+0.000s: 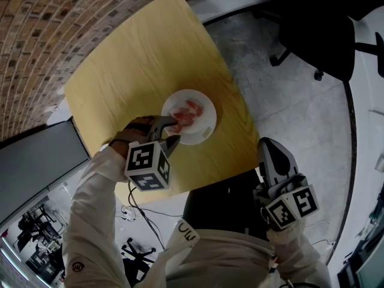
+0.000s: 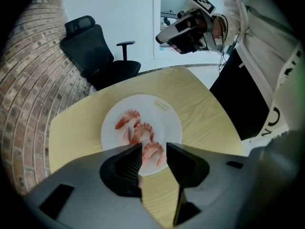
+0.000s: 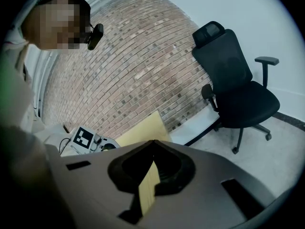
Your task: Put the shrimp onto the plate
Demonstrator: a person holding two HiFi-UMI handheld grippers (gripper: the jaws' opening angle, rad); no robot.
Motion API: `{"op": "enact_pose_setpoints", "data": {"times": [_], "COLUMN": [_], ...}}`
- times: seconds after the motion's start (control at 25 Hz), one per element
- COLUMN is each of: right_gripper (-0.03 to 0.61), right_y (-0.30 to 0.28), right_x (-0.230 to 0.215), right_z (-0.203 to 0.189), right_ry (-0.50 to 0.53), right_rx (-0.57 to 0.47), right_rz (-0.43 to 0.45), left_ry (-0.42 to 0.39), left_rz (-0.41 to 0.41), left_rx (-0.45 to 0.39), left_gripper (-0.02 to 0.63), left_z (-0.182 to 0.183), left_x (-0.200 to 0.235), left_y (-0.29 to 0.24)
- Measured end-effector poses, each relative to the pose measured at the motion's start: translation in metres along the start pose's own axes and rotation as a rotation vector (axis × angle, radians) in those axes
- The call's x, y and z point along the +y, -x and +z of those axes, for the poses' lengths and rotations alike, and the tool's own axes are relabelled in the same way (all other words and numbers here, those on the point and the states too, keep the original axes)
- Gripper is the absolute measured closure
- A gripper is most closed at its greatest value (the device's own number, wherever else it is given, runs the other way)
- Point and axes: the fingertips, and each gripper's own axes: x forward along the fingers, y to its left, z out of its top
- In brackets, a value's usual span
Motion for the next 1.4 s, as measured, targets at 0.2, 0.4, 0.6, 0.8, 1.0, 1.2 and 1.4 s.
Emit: {"op": "enact_pose_setpoints", "data": {"times": [0.2,0.4,0.6,0.8,1.0,1.2,1.4], "right_gripper": [0.554,0.554,0.554,0.554,0.554,0.554,0.554], "right_y": [0.000,-0.006,-0.022,-0.039,-0.054,-0.067,-0.080], "right_x": [0.003,0.012,0.042,0.082,0.118,0.154,0.183], "right_z": [0.000,-0.004,-0.011,-0.027,-0.046,-0.068,-0.088], "right_ry": [0.005,0.018,0.046,0.083,0.116,0.147,0.164], "right_rx": [0.003,0.020,0.048,0.093,0.142,0.183,0.220], "right_rz": [0.002,0.022,0.094,0.171,0.229,0.281,0.320], "left_ry": [0.010,0.064,0.159,0.253,0.347,0.410,0.463], "left_rz": [0.023,0.061,0.101,0.121,0.143,0.167,0.177], "left_rx": [-0.006,-0.006,0.017,0.052,0.101,0.135,0.150], "left_gripper": [0.453,0.453,0.453,0.449,0.408,0.408,0.408], "left_z": [-0.001,-0.015,-0.053,-0.103,-0.158,-0.203,-0.236], "left_x": [0.002,-0.001,-0.016,-0.041,-0.070,-0.099,-0.118], "left_y": [0.005,0.022,0.041,0.060,0.075,0.084,0.087]}}
